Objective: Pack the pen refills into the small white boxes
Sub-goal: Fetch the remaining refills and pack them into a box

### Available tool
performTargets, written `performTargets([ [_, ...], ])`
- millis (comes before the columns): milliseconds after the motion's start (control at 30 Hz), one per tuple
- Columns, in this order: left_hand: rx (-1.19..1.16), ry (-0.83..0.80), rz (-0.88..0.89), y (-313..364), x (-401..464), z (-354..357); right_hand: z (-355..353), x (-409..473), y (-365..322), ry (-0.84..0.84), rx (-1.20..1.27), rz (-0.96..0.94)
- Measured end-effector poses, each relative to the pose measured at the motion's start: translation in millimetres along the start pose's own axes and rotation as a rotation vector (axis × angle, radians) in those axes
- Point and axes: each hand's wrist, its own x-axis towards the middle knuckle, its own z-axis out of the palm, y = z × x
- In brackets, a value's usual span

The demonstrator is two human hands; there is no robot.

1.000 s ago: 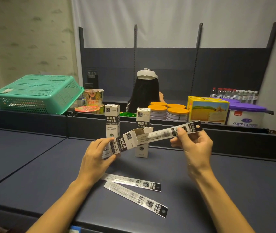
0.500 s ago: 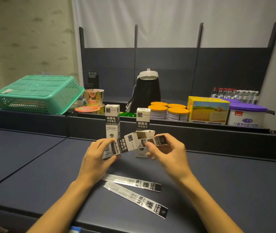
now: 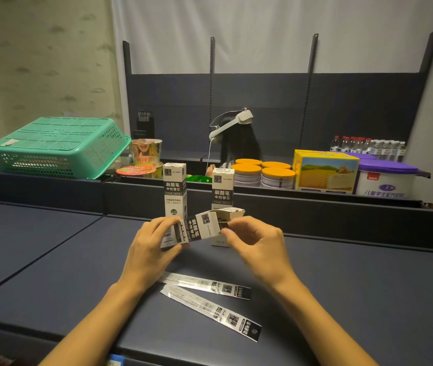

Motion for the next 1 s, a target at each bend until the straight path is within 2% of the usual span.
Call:
performTargets([
  [233,-0.005,0.000,-0.003,-1.5,0.8,1.2,-0.5,1.2,3.1,0.030,0.029,-0.001],
  [600,-0.009,-0.005,-0.002,-4.1,-0.9,1.7,6.7,-0.4,12.7,-0.015,-0.157,-0.133],
  [867,-0.010,-0.001,-0.002,-4.0,-0.8,1.8,9.9,-2.7,13.3,-0.114,-0.162,-0.075],
  [1000,-0.011,0.003,-0.006,-2.1,-0.8,1.2,7.0,-0.7,13.3,-0.107,-0.188,-0.070],
])
